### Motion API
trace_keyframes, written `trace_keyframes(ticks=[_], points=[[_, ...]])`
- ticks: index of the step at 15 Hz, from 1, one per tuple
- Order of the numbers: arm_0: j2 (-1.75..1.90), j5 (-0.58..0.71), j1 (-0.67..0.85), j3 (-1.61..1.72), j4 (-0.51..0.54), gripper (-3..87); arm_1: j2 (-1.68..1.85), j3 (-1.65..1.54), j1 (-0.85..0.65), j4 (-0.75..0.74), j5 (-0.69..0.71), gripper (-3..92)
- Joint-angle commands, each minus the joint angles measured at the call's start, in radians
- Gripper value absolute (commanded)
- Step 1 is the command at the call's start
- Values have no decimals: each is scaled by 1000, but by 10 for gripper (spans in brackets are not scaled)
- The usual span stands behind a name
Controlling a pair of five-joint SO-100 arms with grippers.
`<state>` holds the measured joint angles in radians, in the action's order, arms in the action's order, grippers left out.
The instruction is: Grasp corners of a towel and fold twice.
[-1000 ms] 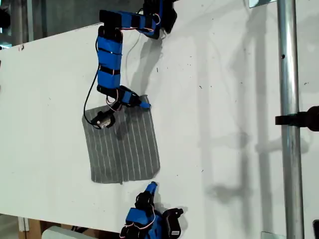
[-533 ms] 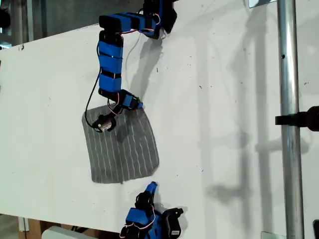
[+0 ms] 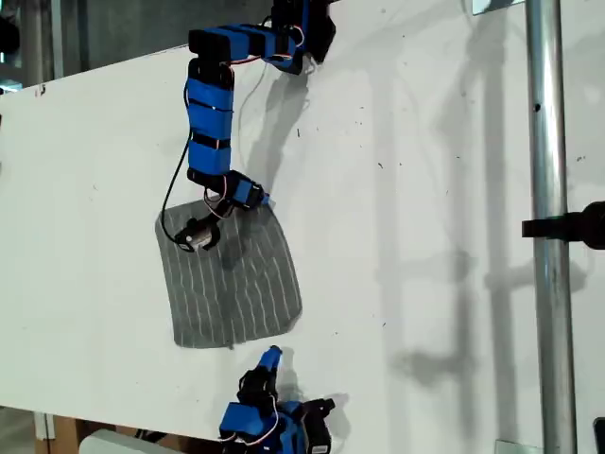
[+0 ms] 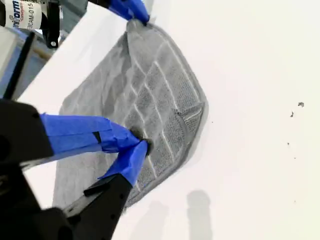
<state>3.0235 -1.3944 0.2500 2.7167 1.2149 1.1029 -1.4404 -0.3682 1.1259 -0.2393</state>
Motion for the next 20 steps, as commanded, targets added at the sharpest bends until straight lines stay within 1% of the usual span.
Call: trace_keyframes(ticks=[1,4,7,8,9,10,11,12,14,16,18,20], points=[[-311,106,64,-298,9,-30,18,29,20,-17,-15,-2],[-618,296,137,-611,127,-30,35,29,32,-3,-26,-2],[-879,459,175,-996,351,-30,48,25,40,0,-35,-2],[-951,491,190,-1103,426,-30,51,25,43,2,-38,-2],[-994,535,193,-1163,451,-29,58,23,48,3,-41,-2],[-1020,565,192,-1190,460,35,61,21,51,5,-41,-2],[-1028,545,192,-1193,462,233,64,20,52,9,-43,-2],[-1046,554,190,-1193,462,277,67,20,54,12,-43,-2],[-1104,611,166,-1183,443,315,72,20,55,14,-43,-3],[-1186,612,143,-1117,387,297,80,20,55,14,-43,-3],[-1212,580,140,-940,222,286,92,20,58,21,-44,-3],[-1224,538,144,-781,87,273,101,17,61,28,-44,-3]])
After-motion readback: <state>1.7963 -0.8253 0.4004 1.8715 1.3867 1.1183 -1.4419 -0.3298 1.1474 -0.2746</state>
